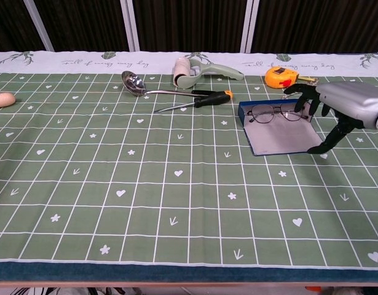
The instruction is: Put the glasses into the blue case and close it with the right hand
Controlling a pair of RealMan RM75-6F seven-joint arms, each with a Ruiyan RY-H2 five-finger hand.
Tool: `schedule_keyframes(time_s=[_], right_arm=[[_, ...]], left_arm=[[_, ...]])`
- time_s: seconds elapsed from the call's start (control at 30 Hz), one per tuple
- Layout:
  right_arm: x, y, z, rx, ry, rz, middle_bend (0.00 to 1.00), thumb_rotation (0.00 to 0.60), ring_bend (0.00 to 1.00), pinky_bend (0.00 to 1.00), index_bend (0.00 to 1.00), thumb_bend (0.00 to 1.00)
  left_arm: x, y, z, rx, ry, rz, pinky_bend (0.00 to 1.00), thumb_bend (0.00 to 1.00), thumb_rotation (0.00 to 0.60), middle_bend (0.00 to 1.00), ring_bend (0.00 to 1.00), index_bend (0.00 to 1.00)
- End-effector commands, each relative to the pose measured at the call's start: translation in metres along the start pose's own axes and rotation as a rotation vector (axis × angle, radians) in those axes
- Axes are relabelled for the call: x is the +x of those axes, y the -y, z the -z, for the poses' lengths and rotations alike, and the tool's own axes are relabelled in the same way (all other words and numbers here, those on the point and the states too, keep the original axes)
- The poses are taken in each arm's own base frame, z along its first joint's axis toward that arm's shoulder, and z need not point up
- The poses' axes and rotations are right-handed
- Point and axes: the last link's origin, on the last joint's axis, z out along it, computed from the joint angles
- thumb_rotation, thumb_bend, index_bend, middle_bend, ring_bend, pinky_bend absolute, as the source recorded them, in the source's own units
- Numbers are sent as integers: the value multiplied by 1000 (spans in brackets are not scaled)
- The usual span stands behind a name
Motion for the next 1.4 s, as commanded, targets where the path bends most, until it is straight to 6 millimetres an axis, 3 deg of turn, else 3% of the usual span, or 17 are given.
schedule_keyframes(time_s=[0.03, 0.87, 1.4], right_arm=[[-13, 0, 6, 14, -43, 0, 274, 600, 312, 336, 98, 157], [-36, -2, -6, -21, -47, 13, 292, 600, 333, 336, 125, 157], [-40, -4, -8, -22, -41, 15, 292, 600, 333, 327, 138, 158]], left_arm=[[0, 0, 0, 0, 0, -1, 0, 373, 600, 7, 0, 131], [0, 0, 0, -12, -2, -18, 0, 374, 600, 7, 0, 131], [0, 0, 0, -12, -2, -20, 0, 374, 600, 7, 0, 131]])
